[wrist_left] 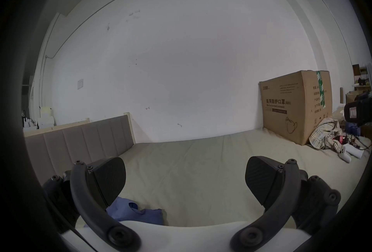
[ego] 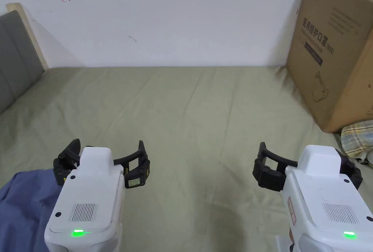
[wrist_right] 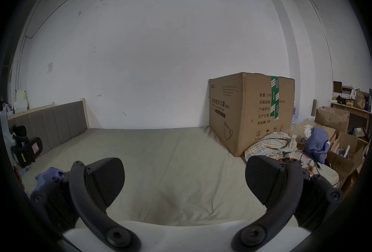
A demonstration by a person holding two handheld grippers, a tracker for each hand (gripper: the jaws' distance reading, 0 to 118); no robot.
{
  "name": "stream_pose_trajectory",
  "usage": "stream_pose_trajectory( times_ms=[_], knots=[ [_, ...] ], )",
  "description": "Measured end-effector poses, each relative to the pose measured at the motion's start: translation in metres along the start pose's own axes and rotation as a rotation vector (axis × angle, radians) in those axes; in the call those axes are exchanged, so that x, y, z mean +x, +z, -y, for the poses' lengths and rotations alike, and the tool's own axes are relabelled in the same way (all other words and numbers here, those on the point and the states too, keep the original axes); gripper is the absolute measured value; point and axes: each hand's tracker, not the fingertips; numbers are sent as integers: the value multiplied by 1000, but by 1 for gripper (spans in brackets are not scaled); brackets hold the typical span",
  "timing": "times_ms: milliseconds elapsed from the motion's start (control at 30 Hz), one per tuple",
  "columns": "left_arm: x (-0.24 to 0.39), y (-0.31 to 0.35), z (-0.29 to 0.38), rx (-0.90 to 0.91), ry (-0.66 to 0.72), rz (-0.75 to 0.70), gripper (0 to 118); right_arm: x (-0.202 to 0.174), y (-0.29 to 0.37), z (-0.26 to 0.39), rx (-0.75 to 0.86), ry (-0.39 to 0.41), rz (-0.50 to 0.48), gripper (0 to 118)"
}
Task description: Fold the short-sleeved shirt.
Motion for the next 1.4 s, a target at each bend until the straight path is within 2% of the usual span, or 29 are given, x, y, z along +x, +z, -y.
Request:
stream_pose_trajectory(
  times_ms=[233,1300,1400],
  knots=[
    [-6,0,-1,-12,54,0,118,-4,1,-2,11,43,-5,117],
    [-4,1,-6,-16,45,3,118,-9,3,-8,13,93,-19,116],
    [-5,2,-7,-20,61,4,112,-9,4,-9,8,92,-15,112]
  ],
)
